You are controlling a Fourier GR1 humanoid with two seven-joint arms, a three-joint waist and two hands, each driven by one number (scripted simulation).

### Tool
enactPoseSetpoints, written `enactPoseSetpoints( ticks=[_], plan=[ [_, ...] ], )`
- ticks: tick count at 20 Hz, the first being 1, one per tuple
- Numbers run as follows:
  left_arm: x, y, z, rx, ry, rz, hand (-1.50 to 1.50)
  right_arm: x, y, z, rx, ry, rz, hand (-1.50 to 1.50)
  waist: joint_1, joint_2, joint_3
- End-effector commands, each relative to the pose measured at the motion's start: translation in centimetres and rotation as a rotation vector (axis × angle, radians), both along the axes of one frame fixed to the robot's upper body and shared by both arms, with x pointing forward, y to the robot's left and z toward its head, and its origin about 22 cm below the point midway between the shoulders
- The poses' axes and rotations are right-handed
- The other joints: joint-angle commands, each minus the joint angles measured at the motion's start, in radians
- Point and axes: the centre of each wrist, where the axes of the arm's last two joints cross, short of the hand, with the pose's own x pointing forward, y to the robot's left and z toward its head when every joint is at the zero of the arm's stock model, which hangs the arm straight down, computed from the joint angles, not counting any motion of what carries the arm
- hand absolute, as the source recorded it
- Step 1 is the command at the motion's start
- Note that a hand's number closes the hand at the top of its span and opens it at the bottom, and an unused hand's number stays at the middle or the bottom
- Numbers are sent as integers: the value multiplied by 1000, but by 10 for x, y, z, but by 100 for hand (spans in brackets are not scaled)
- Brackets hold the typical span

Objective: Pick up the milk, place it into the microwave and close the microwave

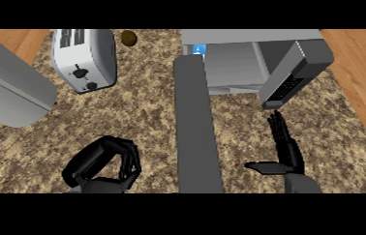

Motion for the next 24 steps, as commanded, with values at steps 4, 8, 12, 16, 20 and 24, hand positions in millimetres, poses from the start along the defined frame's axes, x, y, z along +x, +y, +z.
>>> enactPoseSetpoints(
  ticks=[4,8,12,16,20,24],
  plan=[
    [24,-38,-8,89,-56,-64,150,-59,-45,2,24,-43,-44,-150,-10,2,-2],
    [35,-64,-18,91,-57,-98,150,-104,-65,11,27,-68,-35,-150,-7,9,-1],
    [19,-86,-37,83,-117,-108,150,-138,-84,32,48,-92,-4,-150,9,11,0],
    [2,-123,-54,68,-114,-190,150,-135,-79,62,46,-178,3,-150,18,13,1],
    [-4,-153,-55,123,-18,-255,150,-133,-80,86,122,-231,85,-150,2,15,1],
    [-19,-177,-65,138,-35,-218,150,-137,-67,112,136,-233,178,-150,-22,17,-1]
  ],
)
